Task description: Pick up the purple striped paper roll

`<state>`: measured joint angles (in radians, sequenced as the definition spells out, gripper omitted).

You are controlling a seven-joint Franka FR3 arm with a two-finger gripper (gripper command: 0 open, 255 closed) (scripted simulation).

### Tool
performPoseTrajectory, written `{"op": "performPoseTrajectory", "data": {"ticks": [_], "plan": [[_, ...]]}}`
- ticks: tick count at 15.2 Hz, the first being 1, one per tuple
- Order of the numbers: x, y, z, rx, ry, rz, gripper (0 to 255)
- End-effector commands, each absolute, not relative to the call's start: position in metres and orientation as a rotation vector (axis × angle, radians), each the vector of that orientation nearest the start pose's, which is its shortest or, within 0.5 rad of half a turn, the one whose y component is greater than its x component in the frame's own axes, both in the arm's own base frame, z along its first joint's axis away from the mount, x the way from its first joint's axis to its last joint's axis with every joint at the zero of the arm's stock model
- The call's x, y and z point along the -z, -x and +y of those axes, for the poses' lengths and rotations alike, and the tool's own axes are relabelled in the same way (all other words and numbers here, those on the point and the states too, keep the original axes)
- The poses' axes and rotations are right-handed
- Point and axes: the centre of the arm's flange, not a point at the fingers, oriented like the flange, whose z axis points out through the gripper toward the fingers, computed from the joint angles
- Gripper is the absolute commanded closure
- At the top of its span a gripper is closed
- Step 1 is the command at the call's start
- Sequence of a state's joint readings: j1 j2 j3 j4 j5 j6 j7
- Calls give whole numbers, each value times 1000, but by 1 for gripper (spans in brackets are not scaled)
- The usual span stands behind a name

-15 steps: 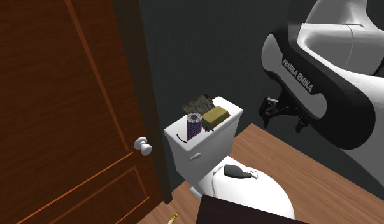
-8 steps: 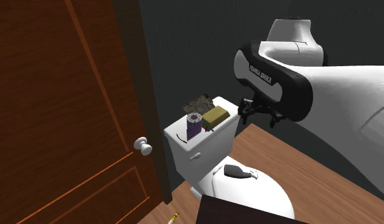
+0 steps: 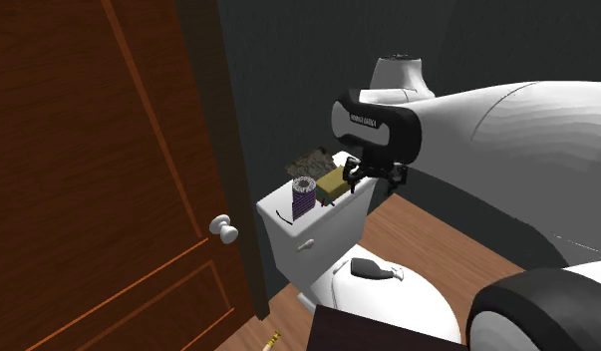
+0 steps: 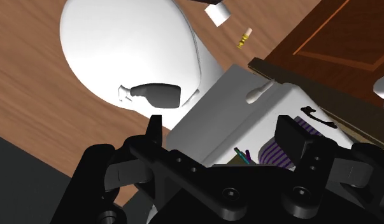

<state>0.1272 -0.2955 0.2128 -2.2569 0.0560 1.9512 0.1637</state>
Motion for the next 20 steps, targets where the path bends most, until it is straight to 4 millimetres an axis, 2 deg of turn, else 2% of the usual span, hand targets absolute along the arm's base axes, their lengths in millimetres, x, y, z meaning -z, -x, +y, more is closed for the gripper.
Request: {"op": "performPoseTrajectory", "data": {"ticks": [1, 20], "plan": [[-463, -447, 180, -19, 3144, -251, 0], [-325, -561, 356, -15, 3126, -453, 0]]}}
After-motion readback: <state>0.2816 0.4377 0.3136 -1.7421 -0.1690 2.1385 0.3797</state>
